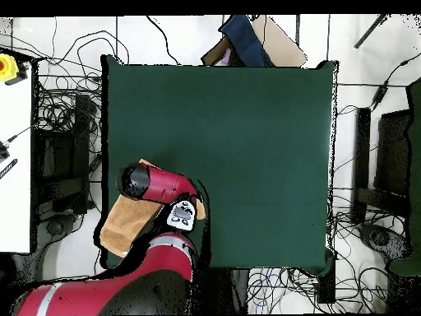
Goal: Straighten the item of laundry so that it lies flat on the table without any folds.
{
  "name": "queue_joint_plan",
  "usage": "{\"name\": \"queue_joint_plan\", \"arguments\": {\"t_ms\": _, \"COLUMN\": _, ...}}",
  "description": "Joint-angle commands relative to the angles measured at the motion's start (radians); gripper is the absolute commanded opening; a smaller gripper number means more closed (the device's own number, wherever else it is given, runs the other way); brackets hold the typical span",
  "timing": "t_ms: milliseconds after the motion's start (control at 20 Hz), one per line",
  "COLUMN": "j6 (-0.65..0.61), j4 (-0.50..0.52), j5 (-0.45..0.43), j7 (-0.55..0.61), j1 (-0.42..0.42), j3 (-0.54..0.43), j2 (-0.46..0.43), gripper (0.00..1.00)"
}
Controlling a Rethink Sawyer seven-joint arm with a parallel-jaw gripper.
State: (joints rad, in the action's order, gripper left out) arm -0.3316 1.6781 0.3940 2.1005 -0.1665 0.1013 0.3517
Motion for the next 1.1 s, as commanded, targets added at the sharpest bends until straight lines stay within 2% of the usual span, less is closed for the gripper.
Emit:
{"name": "queue_joint_plan", "arguments": {"t_ms": 50, "j6": -0.011, "j4": -0.01, "j5": -0.101, "j7": 0.019, "j1": 0.011, "j3": -0.057, "j2": -0.051, "gripper": 0.0}}
{"name": "queue_joint_plan", "arguments": {"t_ms": 150, "j6": -0.01, "j4": 0.035, "j5": -0.142, "j7": 0.004, "j1": 0.049, "j3": -0.01, "j2": 0.009, "gripper": 0.0}}
{"name": "queue_joint_plan", "arguments": {"t_ms": 250, "j6": 0.046, "j4": 0.065, "j5": -0.195, "j7": -0.011, "j1": 0.101, "j3": 0.03, "j2": 0.049, "gripper": 0.0}}
{"name": "queue_joint_plan", "arguments": {"t_ms": 350, "j6": 0.12, "j4": 0.087, "j5": -0.255, "j7": -0.023, "j1": 0.173, "j3": 0.03, "j2": 0.073, "gripper": 0.0}}
{"name": "queue_joint_plan", "arguments": {"t_ms": 600, "j6": 0.162, "j4": 0.022, "j5": -0.425, "j7": -0.056, "j1": 0.267, "j3": 0.094, "j2": 0.072, "gripper": 0.0}}
{"name": "queue_joint_plan", "arguments": {"t_ms": 800, "j6": 0.212, "j4": -0.032, "j5": -0.552, "j7": -0.09, "j1": 0.39, "j3": 0.042, "j2": 0.029, "gripper": 0.0}}
{"name": "queue_joint_plan", "arguments": {"t_ms": 950, "j6": 0.207, "j4": -0.059, "j5": -0.61, "j7": -0.08, "j1": 0.444, "j3": 0.004, "j2": -0.006, "gripper": 0.0}}
{"name": "queue_joint_plan", "arguments": {"t_ms": 1100, "j6": 0.147, "j4": -0.044, "j5": -0.615, "j7": -0.03, "j1": 0.431, "j3": 0.0, "j2": 0.019, "gripper": 0.0}}
